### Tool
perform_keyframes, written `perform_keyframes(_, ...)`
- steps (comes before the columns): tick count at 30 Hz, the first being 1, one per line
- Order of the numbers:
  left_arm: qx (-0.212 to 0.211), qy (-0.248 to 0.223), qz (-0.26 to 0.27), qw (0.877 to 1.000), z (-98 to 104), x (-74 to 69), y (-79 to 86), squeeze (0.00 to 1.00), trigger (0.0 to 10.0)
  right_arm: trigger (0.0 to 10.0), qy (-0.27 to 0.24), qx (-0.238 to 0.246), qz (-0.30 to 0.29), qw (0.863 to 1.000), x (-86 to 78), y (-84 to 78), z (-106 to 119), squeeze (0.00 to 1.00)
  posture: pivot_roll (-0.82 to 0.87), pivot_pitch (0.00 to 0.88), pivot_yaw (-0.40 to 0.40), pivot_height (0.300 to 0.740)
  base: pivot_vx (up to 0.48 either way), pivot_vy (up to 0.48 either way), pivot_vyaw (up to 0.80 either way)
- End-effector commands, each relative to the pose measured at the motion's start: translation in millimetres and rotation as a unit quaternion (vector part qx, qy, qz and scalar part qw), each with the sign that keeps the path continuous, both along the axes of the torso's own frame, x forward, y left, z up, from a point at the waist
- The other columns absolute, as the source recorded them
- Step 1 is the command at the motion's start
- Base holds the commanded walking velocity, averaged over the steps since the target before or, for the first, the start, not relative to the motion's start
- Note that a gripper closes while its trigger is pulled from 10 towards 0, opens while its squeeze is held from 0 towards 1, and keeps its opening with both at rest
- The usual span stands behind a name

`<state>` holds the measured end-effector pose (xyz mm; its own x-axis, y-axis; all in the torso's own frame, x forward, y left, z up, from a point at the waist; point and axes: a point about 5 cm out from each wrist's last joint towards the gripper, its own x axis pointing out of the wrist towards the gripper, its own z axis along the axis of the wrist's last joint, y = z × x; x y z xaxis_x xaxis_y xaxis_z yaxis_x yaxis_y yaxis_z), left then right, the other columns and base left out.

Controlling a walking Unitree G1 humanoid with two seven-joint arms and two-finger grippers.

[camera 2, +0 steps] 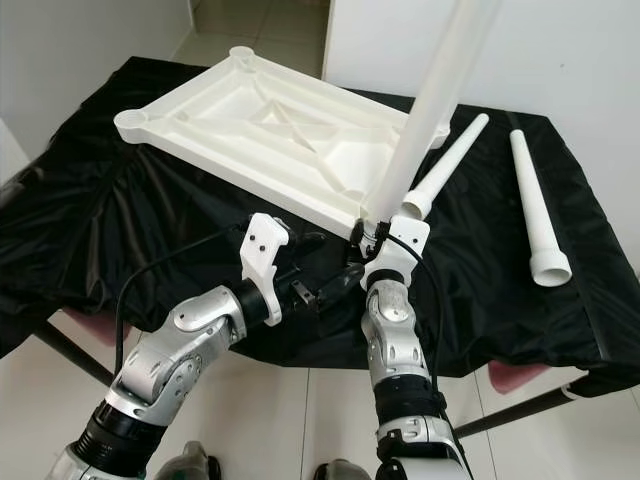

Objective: Building children table

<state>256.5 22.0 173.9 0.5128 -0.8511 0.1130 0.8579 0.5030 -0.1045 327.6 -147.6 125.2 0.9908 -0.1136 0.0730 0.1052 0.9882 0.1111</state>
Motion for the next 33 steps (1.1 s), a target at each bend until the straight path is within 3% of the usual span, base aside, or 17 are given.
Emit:
perform_keyframes(1,-0.004,0.001,-0.008,1.000,0,-2.5,0.3,0.00,10.0,10.0,0.003,0.007,0.031,0.999,-1.9,-1.8,-1,1.00,0.07,0.039,-0.082,0.740,0.000,0.000,0.00)
perform_keyframes(6,-0.005,0.000,-0.004,1.000,0,-1.3,1.3,0.00,10.0,10.0,-0.006,0.003,0.082,0.997,-1.9,-2.6,2,1.00,0.07,0.035,-0.083,0.740,0.000,0.000,0.00)
perform_keyframes(7,-0.005,-0.001,-0.004,1.000,1,-0.5,1.4,0.00,10.0,10.0,-0.010,-0.002,0.102,0.995,-1.0,-4.6,4,0.00,0.07,0.033,-0.083,0.740,0.000,0.000,0.00)
perform_keyframes(11,-0.005,-0.001,-0.003,1.000,1,0.2,1.4,0.00,10.0,10.0,-0.013,-0.004,0.116,0.993,-0.2,-5.8,5,0.00,0.07,0.032,-0.083,0.740,0.000,0.000,0.00)
perform_keyframes(18,-0.005,-0.004,-0.003,1.000,2,3.3,1.7,0.00,10.0,10.0,-0.027,-0.040,0.169,0.984,17.4,-27.8,15,0.00,0.07,0.017,-0.074,0.740,0.000,0.000,0.00)
perform_keyframes(20,-0.005,-0.004,-0.003,1.000,2,3.3,1.7,0.00,10.0,10.0,-0.027,-0.040,0.169,0.984,17.4,-27.8,15,0.00,0.07,0.017,-0.074,0.740,0.000,0.000,0.00)
perform_keyframes(27,-0.003,-0.007,-0.004,1.000,3,4.1,3.0,0.00,10.0,10.0,-0.008,-0.071,0.213,0.974,26.5,-38.7,13,0.00,0.08,0.005,-0.068,0.740,0.000,0.000,0.00)
perform_keyframes(30,0.000,-0.008,-0.006,1.000,3,3.3,4.0,0.00,10.0,10.0,0.008,-0.091,0.290,0.953,28.7,-38.6,11,0.00,0.08,0.000,-0.062,0.740,0.000,0.000,0.00)
perform_keyframes(33,0.001,-0.009,-0.007,1.000,3,4.0,3.8,0.00,10.0,10.0,0.014,-0.086,0.315,0.945,31.4,-39.6,13,0.00,0.08,0.000,-0.058,0.740,0.000,0.000,0.00)
